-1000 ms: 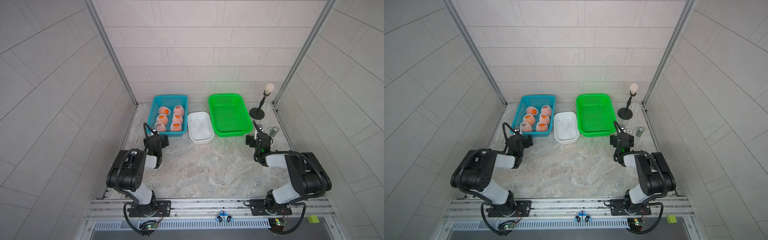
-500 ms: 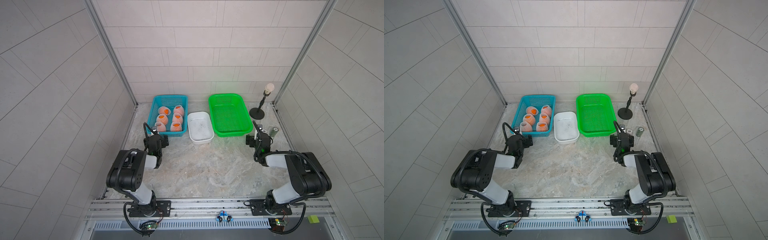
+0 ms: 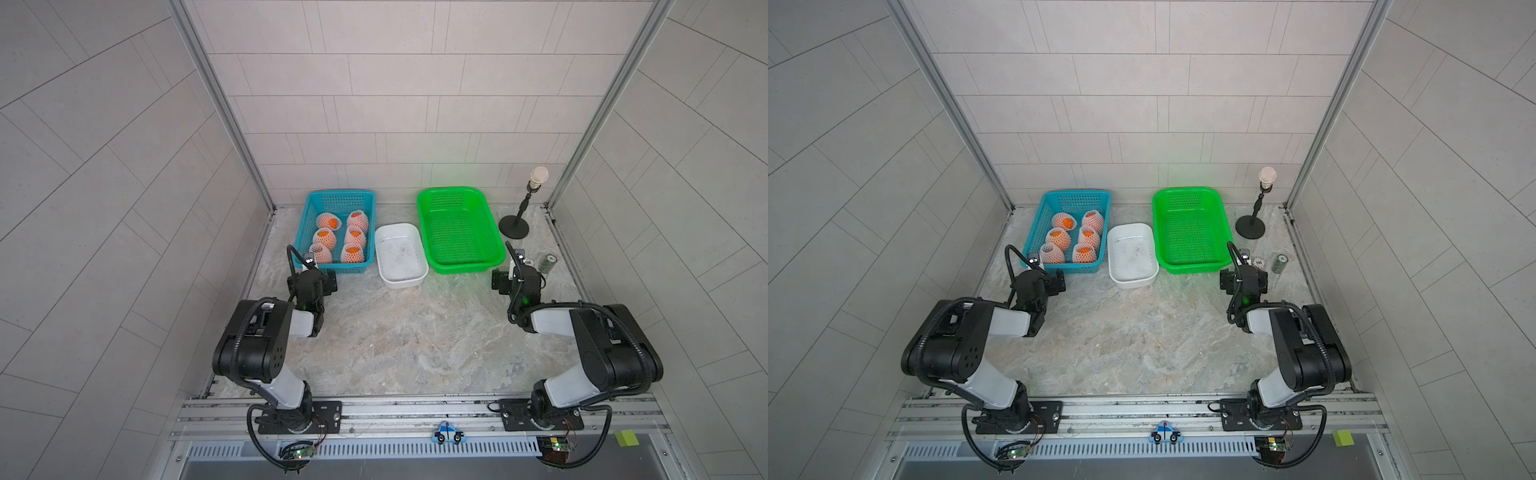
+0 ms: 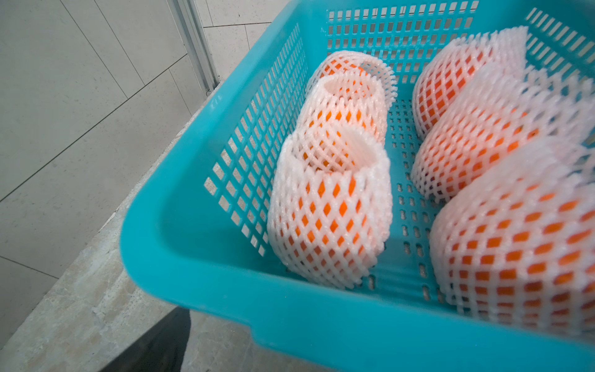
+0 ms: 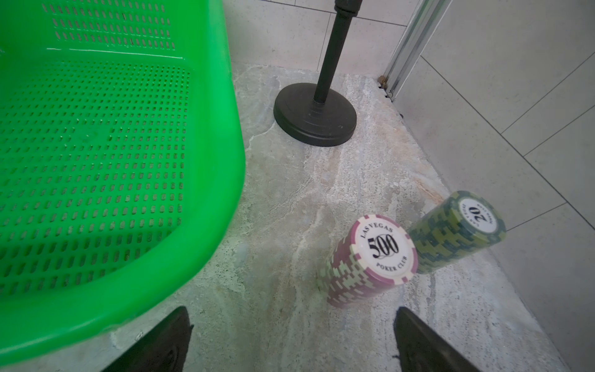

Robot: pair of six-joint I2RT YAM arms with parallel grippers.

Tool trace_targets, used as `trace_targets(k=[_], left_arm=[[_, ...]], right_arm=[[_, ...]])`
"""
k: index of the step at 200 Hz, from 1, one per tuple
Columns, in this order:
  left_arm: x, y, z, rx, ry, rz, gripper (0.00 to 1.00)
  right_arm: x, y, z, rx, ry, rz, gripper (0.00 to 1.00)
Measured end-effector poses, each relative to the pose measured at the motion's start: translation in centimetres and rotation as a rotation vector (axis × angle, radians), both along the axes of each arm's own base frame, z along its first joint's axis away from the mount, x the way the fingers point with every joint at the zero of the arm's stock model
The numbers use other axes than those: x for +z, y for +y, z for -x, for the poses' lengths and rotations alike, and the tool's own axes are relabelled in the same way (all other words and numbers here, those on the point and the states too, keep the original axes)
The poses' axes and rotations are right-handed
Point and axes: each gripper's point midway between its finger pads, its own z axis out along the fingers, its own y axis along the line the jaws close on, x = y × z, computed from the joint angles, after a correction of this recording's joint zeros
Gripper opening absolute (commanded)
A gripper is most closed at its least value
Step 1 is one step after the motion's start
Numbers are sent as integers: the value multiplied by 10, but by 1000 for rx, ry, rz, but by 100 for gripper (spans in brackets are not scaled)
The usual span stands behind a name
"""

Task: Remove foam nets from oranges
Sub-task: Pick up the orange from the basket.

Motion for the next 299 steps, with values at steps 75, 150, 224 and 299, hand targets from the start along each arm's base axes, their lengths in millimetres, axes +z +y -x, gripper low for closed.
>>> trace_targets(k=[75, 150, 224, 299], left_arm=[[47, -26, 32, -48, -112, -68, 100], [197, -36, 43, 74, -116, 61, 100], [121, -72, -10, 32, 576, -22, 100], [105, -100, -28, -56, 784, 28, 100]], right_arm=[[55, -5, 15, -45, -26, -31, 100], [145, 51, 54, 41, -70, -249, 100], [129, 147, 56, 269, 248, -167, 100], [95, 170, 44, 286, 445, -66, 100]])
